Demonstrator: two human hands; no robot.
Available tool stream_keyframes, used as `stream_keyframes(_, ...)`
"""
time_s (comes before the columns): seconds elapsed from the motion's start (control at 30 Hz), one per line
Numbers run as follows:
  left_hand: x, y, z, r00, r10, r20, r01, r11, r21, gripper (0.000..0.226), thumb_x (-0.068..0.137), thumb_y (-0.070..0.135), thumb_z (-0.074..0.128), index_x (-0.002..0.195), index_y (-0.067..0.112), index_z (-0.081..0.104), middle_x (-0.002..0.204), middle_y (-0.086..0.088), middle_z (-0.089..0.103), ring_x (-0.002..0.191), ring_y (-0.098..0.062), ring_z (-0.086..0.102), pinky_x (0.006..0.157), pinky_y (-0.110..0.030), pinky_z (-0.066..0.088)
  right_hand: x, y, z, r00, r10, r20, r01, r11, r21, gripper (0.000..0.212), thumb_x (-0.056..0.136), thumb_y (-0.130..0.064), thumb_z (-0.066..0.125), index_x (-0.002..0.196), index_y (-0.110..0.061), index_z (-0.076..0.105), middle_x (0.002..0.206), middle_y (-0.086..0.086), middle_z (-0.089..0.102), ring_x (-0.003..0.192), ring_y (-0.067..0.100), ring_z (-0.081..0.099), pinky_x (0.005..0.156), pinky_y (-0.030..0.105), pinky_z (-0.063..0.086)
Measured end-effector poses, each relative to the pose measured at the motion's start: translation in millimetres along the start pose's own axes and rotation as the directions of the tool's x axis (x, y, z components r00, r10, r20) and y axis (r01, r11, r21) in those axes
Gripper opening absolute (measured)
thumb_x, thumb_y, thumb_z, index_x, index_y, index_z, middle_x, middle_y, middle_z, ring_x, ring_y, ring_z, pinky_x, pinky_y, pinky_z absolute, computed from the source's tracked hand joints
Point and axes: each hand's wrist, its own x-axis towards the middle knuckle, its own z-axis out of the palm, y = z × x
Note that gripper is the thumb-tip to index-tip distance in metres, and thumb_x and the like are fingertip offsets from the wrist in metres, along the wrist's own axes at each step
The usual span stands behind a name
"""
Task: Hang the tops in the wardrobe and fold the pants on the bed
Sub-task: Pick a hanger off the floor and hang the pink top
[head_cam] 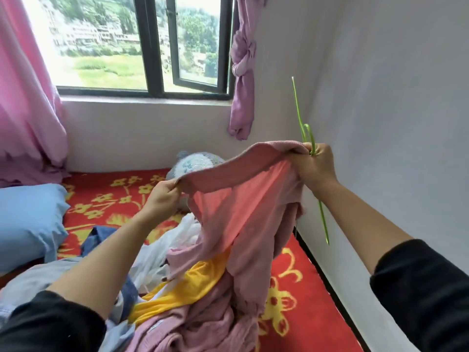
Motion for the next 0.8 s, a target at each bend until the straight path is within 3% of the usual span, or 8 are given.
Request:
stream_keyframes(0.1,19.0,61.3,-22.0,0.967,0.108,-0.229,-0.138,0.983,-0.12,0.033,0.102,0.028,0.041,0.076,0.022,0.06,0.071,-0.003,0.062,0.062,-0.013,0.059,0.054,-0.023,0.047,18.0,-16.4,0.7,0.998,-0.063,-0.023,0.063,0.998,0.006,0.042,0.075,-0.005,0.072,0.043,-0.02,0.049,0.05,-0.005,0.036,0.049,0.008,0.03,0.045,0.023,0.027)
stream_keyframes(0.17,26.5,101.1,-29.5,0.914,0.158,-0.374,-0.22,0.967,-0.129,0.037,0.102,0.033,0.039,0.069,0.022,0.055,0.061,0.0,0.051,0.054,-0.006,0.051,0.05,-0.02,0.042,29.0,-33.3,4.4,0.989,-0.135,-0.056,0.137,0.99,0.024,0.029,0.075,-0.01,0.075,0.057,0.0,0.055,0.059,0.005,0.039,0.057,0.014,0.033,0.048,0.027,0.028)
stream_keyframes(0.23,31.6,137.7,-35.8,0.854,0.214,-0.474,-0.282,0.956,-0.076,0.041,0.101,0.04,0.036,0.066,0.022,0.05,0.055,0.007,0.042,0.042,0.003,0.041,0.043,-0.013,0.035,42.2,-53.0,7.0,0.972,-0.204,-0.115,0.21,0.977,0.041,0.03,0.076,-0.014,0.077,0.067,0.01,0.061,0.059,0.005,0.041,0.06,0.016,0.036,0.049,0.027,0.029)
stream_keyframes(0.4,32.9,201.4,-62.1,0.659,0.538,-0.525,-0.453,0.842,0.295,0.042,0.101,0.038,0.034,0.061,0.025,0.037,0.058,0.01,0.036,0.05,-0.002,0.032,0.047,-0.016,0.027,76.5,-94.7,-0.6,0.921,-0.298,-0.252,0.333,0.936,0.111,0.044,0.07,-0.032,0.08,0.074,0.01,0.066,0.063,0.007,0.051,0.061,0.014,0.046,0.053,0.029,0.038)
stream_keyframes(0.47,32.4,205.1,-74.3,0.693,0.545,-0.472,-0.392,0.834,0.389,0.046,0.1,0.044,0.034,0.061,0.02,0.041,0.057,0.008,0.039,0.052,-0.007,0.035,0.048,-0.021,0.029,85.0,-91.9,-4.2,0.938,-0.282,-0.201,0.303,0.949,0.083,0.044,0.067,-0.035,0.082,0.079,0.006,0.07,0.066,0.008,0.056,0.063,0.015,0.051,0.056,0.031,0.042)
stream_keyframes(0.53,31.1,196.7,-80.4,0.801,0.432,-0.414,-0.271,0.879,0.393,0.053,0.097,0.054,0.035,0.062,0.016,0.046,0.058,0.003,0.044,0.052,-0.012,0.04,0.048,-0.028,0.031,88.2,-75.0,-5.4,0.967,-0.245,-0.075,0.244,0.97,-0.016,0.037,0.069,-0.03,0.083,0.081,0.003,0.071,0.067,0.004,0.056,0.063,0.011,0.05,0.057,0.028,0.041)
stream_keyframes(0.7,21.5,161.1,-69.3,0.948,0.173,-0.266,-0.147,0.983,0.113,0.044,0.093,0.049,0.05,0.066,0.017,0.062,0.06,0.005,0.057,0.051,-0.005,0.053,0.046,-0.012,0.042,78.8,-26.3,5.4,0.942,-0.179,0.283,0.23,0.96,-0.159,0.03,0.08,-0.015,0.076,0.053,-0.011,0.063,0.045,-0.02,0.039,0.042,-0.003,0.033,0.043,0.013,0.025)
stream_keyframes(0.8,16.2,147.7,-66.9,0.976,0.079,-0.201,-0.097,0.992,-0.077,0.036,0.092,0.047,0.054,0.075,0.018,0.067,0.06,0.006,0.066,0.058,-0.007,0.062,0.053,-0.018,0.05,77.9,-15.0,5.1,0.881,0.018,0.473,0.138,0.946,-0.293,0.035,0.079,-0.019,0.078,0.053,-0.016,0.054,0.04,-0.017,0.035,0.037,0.001,0.03,0.041,0.016,0.024)
